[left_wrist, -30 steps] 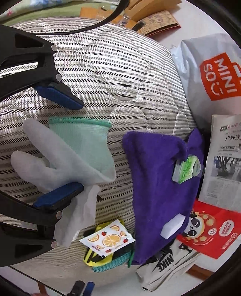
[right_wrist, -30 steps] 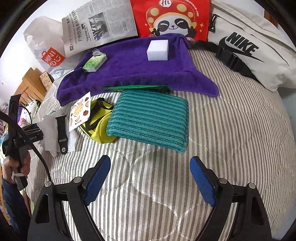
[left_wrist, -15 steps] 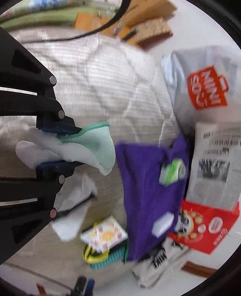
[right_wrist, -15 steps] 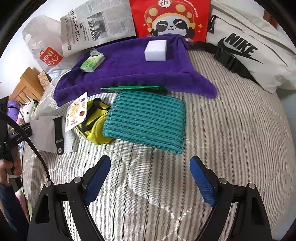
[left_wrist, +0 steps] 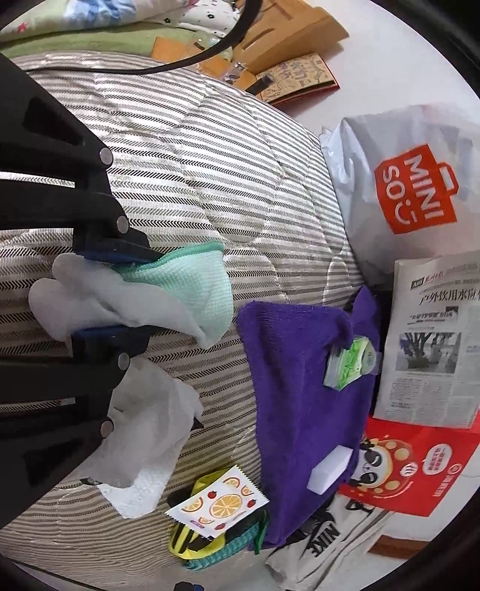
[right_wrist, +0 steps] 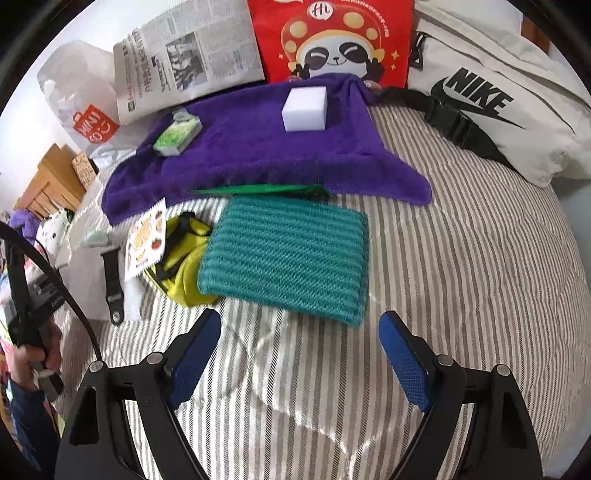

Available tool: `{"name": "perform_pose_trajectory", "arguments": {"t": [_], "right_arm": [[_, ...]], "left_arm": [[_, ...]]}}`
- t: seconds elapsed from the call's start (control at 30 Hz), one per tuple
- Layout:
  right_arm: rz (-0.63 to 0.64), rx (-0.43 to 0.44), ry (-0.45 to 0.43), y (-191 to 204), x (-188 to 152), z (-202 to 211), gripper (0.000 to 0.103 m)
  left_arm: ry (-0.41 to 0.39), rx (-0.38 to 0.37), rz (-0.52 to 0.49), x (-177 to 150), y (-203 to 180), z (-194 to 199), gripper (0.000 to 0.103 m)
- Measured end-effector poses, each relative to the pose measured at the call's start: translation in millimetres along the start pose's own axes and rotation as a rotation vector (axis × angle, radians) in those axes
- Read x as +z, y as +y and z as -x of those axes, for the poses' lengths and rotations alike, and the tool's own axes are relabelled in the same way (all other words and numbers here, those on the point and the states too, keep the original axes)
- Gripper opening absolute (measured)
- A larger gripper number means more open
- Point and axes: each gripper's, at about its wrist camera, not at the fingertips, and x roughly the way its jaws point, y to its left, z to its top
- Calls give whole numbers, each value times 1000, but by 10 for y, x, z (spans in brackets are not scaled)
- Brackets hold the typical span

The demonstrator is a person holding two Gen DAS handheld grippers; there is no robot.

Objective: Organize soft objects
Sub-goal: 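Grasp the teal striped cloth with the right gripper and lift it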

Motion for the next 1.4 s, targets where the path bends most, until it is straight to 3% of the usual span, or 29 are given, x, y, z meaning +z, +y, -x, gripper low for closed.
{"name": "perform_pose_trajectory", "arguments": {"t": [0.13,0.37,0.5,0.73,0.9,1.07,1.2,1.33,1.4], "right_arm": [[71,-8,-29,105,17,-9,87],[244,-65,-64,335,-94,-149,87],[321,-158,-95,437,-106,-287,87],[409,-241,-157,544,-47,-497,86],[438,-275,-189,519,5,-411,54],[402,-220,-229,488,90,-73,36],[292,-119,-209,360,280,50,34],[288,-124,-224,358,387,29,34],[303,-180,-223,397,431,-19,34]], "left_arm": [[-44,-3,2,-55,3,12,25],[-45,1,0,-58,-3,12,25],[-46,-7,7,-60,1,13,25],[-49,-4,3,-60,4,13,25],[-50,-6,4,-61,-2,14,25],[-50,-4,3,-60,3,13,25],[-50,-9,7,-61,6,11,25],[-51,-9,8,-65,8,13,25],[-51,-8,8,-67,6,12,25]]}}
